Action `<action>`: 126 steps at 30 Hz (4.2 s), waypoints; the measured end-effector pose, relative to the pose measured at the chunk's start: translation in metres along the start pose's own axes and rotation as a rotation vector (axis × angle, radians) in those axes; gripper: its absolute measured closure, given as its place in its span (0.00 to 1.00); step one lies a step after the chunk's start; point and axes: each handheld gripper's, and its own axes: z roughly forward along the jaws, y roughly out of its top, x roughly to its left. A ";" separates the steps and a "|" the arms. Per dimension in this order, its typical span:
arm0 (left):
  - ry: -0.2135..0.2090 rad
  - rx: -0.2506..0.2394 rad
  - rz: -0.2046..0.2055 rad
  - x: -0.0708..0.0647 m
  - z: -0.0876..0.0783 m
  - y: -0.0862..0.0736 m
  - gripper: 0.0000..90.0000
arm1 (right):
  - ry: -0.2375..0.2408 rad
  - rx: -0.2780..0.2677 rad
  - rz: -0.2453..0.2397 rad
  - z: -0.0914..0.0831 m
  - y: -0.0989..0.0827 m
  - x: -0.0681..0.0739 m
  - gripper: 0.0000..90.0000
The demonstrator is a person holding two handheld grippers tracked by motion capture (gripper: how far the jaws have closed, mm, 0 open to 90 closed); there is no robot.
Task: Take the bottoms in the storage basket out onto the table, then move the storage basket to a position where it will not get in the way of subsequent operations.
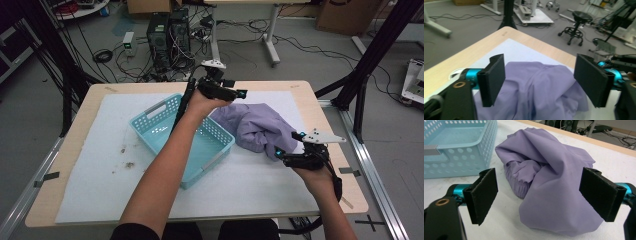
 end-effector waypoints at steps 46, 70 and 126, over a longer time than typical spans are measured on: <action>0.178 -0.048 0.058 -0.004 -0.198 -0.093 0.17 | 0.003 -0.043 0.040 -0.004 0.005 -0.009 0.17; 0.182 -0.010 0.053 -0.003 -0.190 -0.109 0.17 | 0.005 -0.042 0.048 0.001 0.008 -0.008 0.17; -0.099 0.363 0.139 -0.067 -0.026 -0.121 0.71 | 0.003 -0.042 0.028 -0.004 0.007 -0.006 0.17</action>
